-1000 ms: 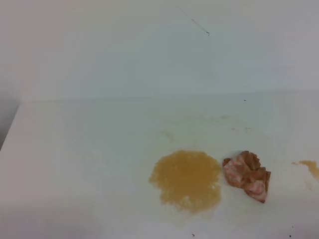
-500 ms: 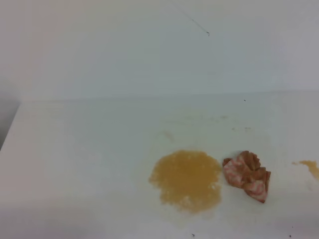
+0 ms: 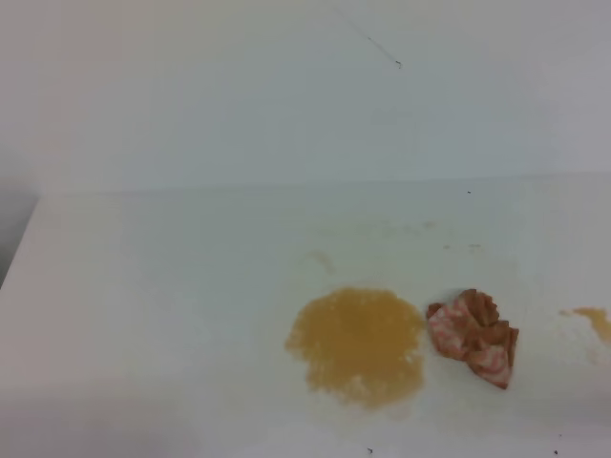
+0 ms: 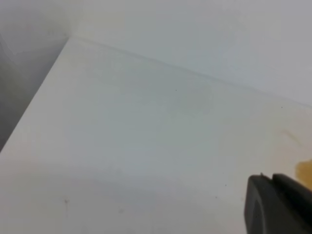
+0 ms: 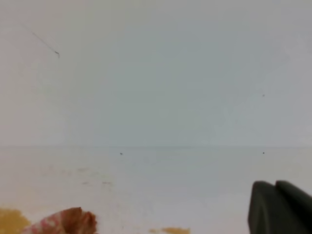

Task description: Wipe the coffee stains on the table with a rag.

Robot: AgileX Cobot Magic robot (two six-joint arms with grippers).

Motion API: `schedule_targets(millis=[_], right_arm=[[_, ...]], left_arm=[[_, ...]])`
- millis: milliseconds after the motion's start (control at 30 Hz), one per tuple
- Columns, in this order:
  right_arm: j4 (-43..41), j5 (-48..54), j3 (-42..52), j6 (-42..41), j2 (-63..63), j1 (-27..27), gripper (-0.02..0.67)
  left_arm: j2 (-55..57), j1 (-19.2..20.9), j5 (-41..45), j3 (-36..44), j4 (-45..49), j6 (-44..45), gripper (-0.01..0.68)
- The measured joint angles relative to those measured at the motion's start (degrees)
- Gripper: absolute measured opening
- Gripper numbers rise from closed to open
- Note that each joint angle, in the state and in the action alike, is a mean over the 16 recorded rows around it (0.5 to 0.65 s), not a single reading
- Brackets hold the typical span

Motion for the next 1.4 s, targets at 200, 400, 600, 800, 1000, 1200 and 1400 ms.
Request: schedule_targets(millis=[200,400,600,800,1000,1200,1400], right_arm=[[0.0,-3.0,0.0,-0.7,0.0,0.0,-0.002],[0.4,-8.7,-0.1,-1.3,0.2,0.0,-0.002],[2.8,-17.4,-0.1,-1.2,0.2,0.0,-0.002],[7.4,-26.8,-0.1,-1.1,0.1,0.0,-0.002],[11.2,-30.8,-0.6,-1.0,0.1,0.0,-0.002],[12.4,-27.2,-2.5,-0.9,0.2,0.0,-0.002],[12.0,-18.6,-5.1,-1.0,0.5,0.0,-0.002]], left_arm=[[0.0,0.0,0.0,0.0,0.0,0.0,-0.005],[0.0,0.0,0.0,0.0,0.0,0.0,-0.004],[0.0,0.0,0.1,0.0,0.0,0.0,-0.004],[0.0,0.0,0.1,0.0,0.0,0.0,-0.004],[0.0,0.0,0.0,0.0,0.0,0.0,-0.004],[0.0,0.0,0.0,0.0,0.0,0.0,-0.003],[0.0,0.0,0.0,0.0,0.0,0.0,-0.003]])
